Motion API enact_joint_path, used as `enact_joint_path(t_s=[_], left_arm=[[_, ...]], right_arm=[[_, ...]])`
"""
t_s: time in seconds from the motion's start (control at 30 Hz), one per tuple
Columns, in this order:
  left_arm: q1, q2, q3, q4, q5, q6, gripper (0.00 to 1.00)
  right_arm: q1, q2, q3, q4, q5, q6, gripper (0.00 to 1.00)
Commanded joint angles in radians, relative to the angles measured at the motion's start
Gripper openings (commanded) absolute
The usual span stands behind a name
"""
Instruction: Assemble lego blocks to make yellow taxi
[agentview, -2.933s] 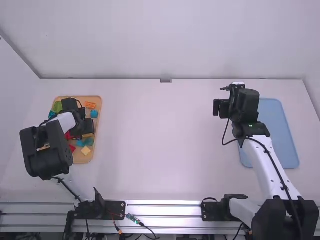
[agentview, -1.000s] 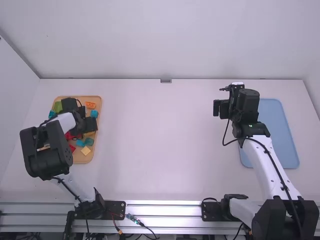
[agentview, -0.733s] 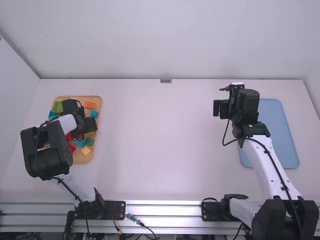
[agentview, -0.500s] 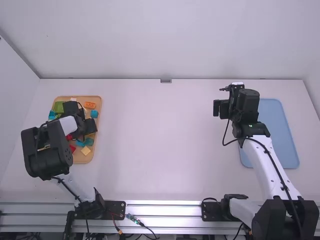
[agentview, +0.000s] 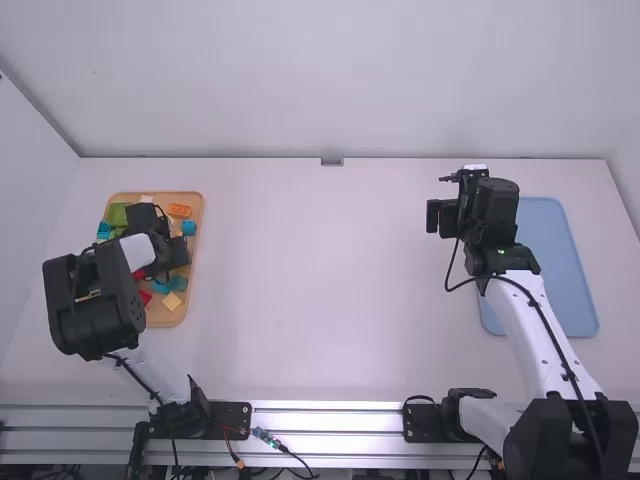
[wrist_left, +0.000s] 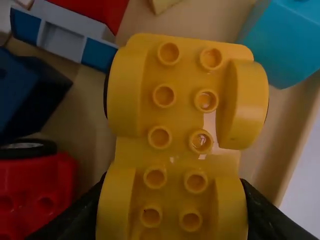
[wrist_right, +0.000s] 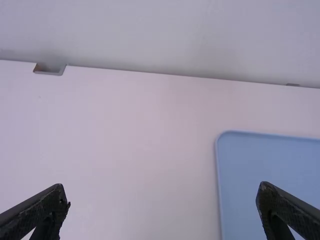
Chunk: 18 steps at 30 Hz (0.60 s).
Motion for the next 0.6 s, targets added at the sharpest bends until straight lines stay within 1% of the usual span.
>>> enact_joint_path(t_s=[0.0,0.07,0.13,0.3,0.47,0.57], left_arm=[[-0.001,0.014,-0.008,0.0,-0.005,0.008,0.46],[-0.001,0.014,-0.001,-0.003,-0.004,0.006,0.47],[-0.001,0.014,0.031,-0.037,-0.004,-0.005,0.37],[-0.002,-0.004,0.115,-0.13,0.05,-0.004,0.3],[-0.028,-0.048,0.139,-0.147,0.06,0.0,0.27],[-0.06,-0.081,0.138,-0.177,0.082,0.042,0.21]], right_arm=[[0.005,0.001,0.016,-0.003,-0.001,-0.001,0.99],[0.005,0.001,0.016,-0.002,-0.002,0.0,0.99],[0.005,0.001,0.016,0.001,-0.002,0.0,0.99],[0.005,0.001,0.016,0.003,-0.002,-0.001,0.99],[0.005,0.001,0.016,0.003,-0.002,-0.001,0.99],[0.005,0.001,0.016,0.003,-0.001,0.0,0.99]])
